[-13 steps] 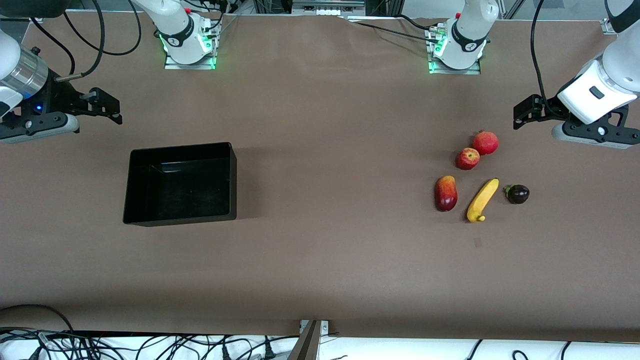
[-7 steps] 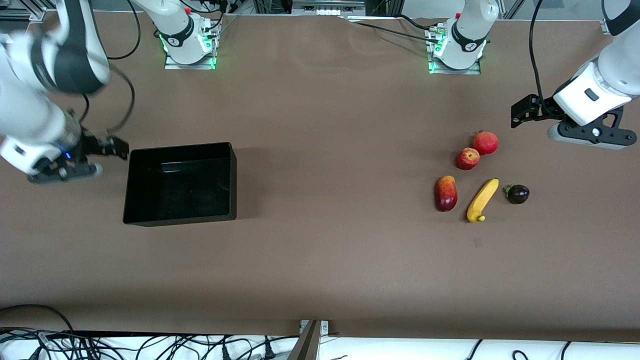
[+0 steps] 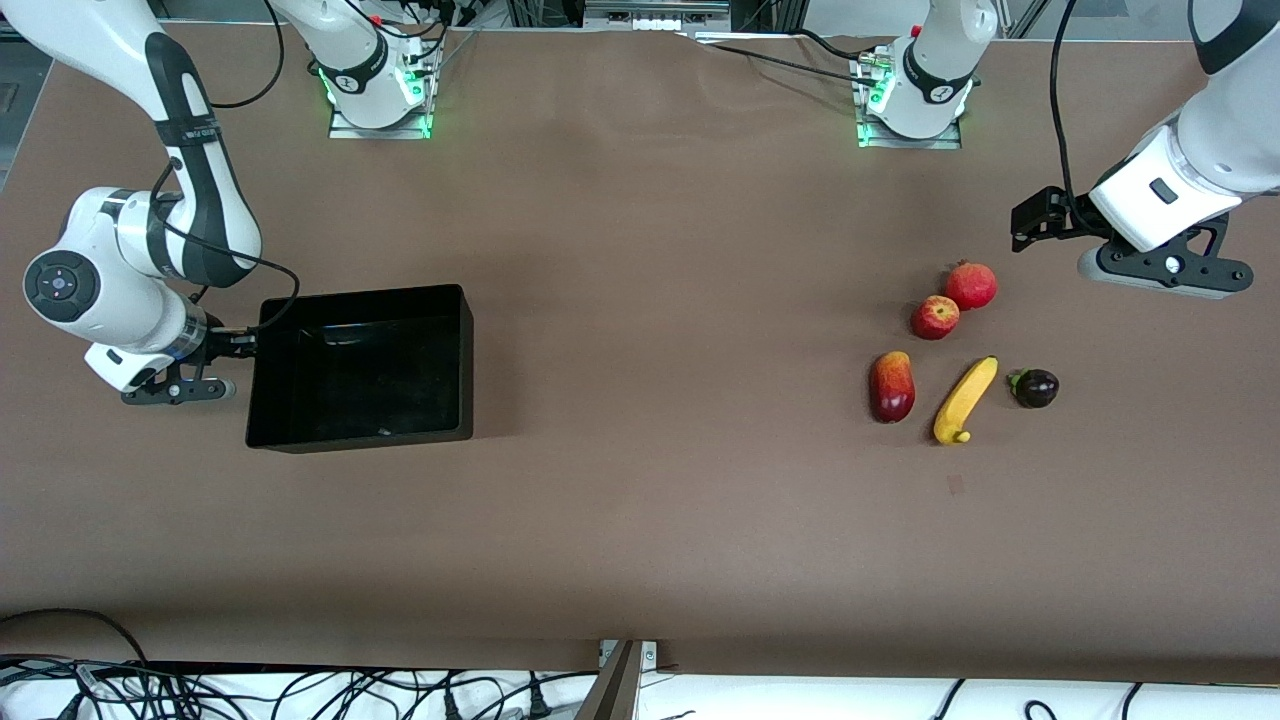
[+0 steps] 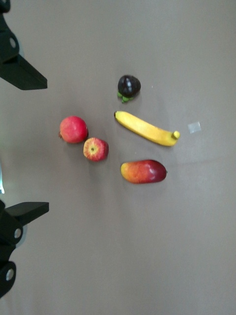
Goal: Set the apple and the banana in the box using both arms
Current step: 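Move the right gripper to the rim of the black box, then grip the black box's side wall with the right gripper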
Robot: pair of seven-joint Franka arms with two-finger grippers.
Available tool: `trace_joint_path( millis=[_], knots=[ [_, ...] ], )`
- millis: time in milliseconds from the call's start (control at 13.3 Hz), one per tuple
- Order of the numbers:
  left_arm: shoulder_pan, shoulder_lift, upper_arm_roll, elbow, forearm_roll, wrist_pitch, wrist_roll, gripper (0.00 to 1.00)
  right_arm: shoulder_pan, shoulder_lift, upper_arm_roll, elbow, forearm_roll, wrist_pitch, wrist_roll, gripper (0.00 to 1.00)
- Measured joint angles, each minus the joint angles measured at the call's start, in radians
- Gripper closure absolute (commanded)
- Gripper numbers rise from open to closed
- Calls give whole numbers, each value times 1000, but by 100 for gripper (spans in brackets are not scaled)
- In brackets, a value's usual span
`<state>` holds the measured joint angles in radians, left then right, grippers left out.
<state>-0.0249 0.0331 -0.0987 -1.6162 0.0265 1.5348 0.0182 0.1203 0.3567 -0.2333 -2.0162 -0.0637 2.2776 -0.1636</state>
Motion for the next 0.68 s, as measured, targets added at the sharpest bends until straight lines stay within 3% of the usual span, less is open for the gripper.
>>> trace_joint_path(
  millis=[151,226,301,452,678],
  knots=[
    [2,0,2,1,10,0,-7,0,-4,6,0,-23,35,16,-7,17],
    [3,0,3,1,10,-1,-8,0,-6,8,-1,-43,44,37,-13,26],
    [3,0,2,1,10,-4,-10,0,-8,11,-1,-65,47,64,-20,41],
    [3,-1,4,4,10,-12,-13,0,-10,17,-1,-94,48,100,-27,98],
    [3,-1,5,4,11,-22,-17,0,-10,16,0,-99,50,106,-32,100]
  ],
)
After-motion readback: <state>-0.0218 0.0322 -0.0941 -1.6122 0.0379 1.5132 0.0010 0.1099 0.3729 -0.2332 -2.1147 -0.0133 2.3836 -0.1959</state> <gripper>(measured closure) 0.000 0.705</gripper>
